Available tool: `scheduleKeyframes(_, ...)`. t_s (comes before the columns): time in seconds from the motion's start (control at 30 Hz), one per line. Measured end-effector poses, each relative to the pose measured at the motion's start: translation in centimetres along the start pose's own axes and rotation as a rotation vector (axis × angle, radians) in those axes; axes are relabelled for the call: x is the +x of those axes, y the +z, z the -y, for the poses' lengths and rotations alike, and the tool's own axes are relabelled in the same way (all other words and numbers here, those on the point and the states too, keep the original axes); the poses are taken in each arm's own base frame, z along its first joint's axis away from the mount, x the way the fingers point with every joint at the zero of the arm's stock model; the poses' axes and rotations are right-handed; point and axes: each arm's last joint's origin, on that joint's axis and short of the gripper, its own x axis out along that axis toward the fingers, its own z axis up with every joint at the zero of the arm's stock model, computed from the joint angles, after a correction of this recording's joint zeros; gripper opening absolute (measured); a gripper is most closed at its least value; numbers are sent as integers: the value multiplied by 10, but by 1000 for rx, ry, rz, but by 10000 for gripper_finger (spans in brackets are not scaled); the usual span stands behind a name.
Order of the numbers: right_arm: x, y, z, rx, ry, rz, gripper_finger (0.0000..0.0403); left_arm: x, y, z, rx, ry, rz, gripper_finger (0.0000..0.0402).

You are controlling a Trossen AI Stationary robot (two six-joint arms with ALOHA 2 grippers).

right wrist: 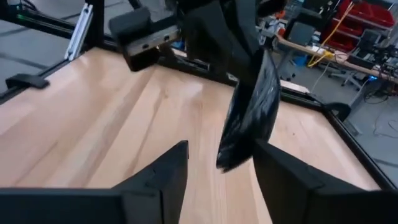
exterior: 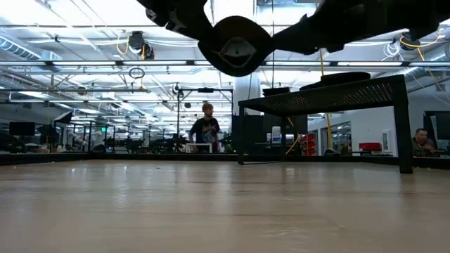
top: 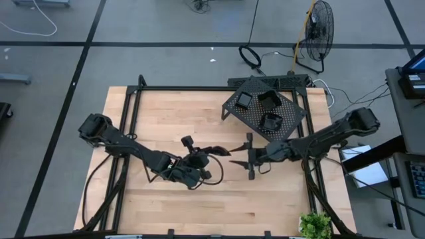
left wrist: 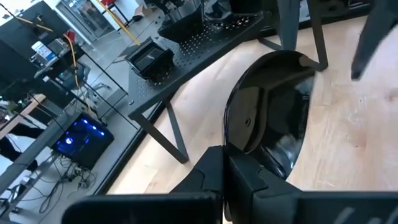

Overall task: Pick & Place Mini shaped plates
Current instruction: Stack the black leaf shaped plate on the black leaf shaped plate on the shelf

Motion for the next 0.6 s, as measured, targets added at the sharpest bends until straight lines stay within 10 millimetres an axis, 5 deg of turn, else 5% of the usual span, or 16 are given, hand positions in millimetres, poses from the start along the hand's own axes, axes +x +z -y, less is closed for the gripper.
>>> scheduleKeyframes(0.3, 13, 5, 1, -7, -117, 38, 186, 0, -3, -1, -28, 1, -21, 4)
scheduleKeyframes(0.6, 13, 6, 1, -30, -123, 39, 140, 0, -3, 0, -59, -10, -20, 6)
